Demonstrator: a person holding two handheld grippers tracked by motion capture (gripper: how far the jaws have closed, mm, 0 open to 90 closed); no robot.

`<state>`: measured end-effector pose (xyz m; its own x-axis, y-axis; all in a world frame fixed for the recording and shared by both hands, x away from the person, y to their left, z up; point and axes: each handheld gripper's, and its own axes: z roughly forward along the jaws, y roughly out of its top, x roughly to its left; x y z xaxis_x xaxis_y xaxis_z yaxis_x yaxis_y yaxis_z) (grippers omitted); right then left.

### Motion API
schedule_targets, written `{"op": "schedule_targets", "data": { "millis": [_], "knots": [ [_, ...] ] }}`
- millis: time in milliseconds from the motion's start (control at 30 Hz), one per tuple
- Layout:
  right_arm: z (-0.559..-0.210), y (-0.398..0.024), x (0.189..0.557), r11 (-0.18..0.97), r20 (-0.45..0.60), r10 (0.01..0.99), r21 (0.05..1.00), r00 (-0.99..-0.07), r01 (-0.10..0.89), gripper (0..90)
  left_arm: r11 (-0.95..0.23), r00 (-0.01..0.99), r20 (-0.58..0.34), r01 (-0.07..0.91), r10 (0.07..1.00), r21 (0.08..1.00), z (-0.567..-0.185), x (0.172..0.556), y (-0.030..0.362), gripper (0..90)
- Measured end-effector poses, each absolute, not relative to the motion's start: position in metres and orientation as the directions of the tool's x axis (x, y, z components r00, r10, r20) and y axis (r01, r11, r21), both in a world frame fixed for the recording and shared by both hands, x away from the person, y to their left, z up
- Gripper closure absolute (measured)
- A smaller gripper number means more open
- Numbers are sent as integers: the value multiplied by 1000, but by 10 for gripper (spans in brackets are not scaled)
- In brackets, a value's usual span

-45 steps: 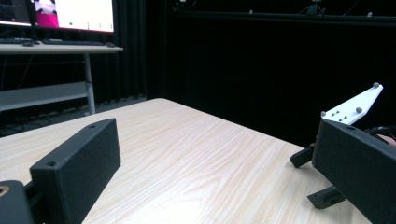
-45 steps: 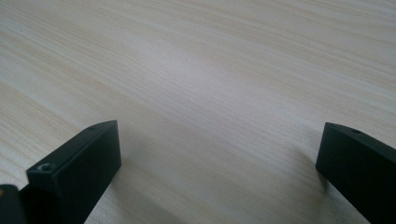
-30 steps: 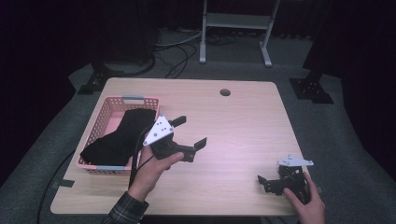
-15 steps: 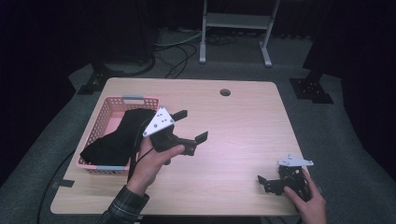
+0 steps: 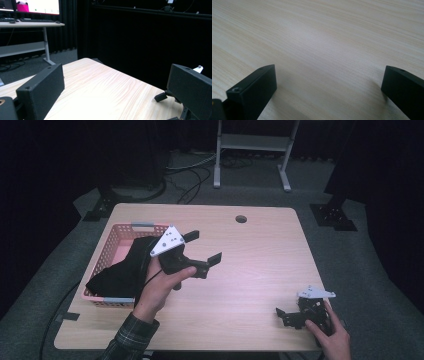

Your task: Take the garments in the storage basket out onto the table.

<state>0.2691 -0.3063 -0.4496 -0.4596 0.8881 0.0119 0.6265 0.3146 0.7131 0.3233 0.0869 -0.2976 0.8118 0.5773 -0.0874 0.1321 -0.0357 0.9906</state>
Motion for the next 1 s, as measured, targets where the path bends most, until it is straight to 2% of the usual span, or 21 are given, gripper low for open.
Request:
{"op": "schedule_targets", "data": {
  "millis": [600,1000],
  "knots": [
    [-450,-306,269,315,12,888,713,-460,626,0,-28,814,-106,149,571,988,-292,328,104,3],
    [-450,-306,269,315,11,888,713,-460,626,0,-38,795,-89,139,600,990,-288,331,126,3]
  ]
}}
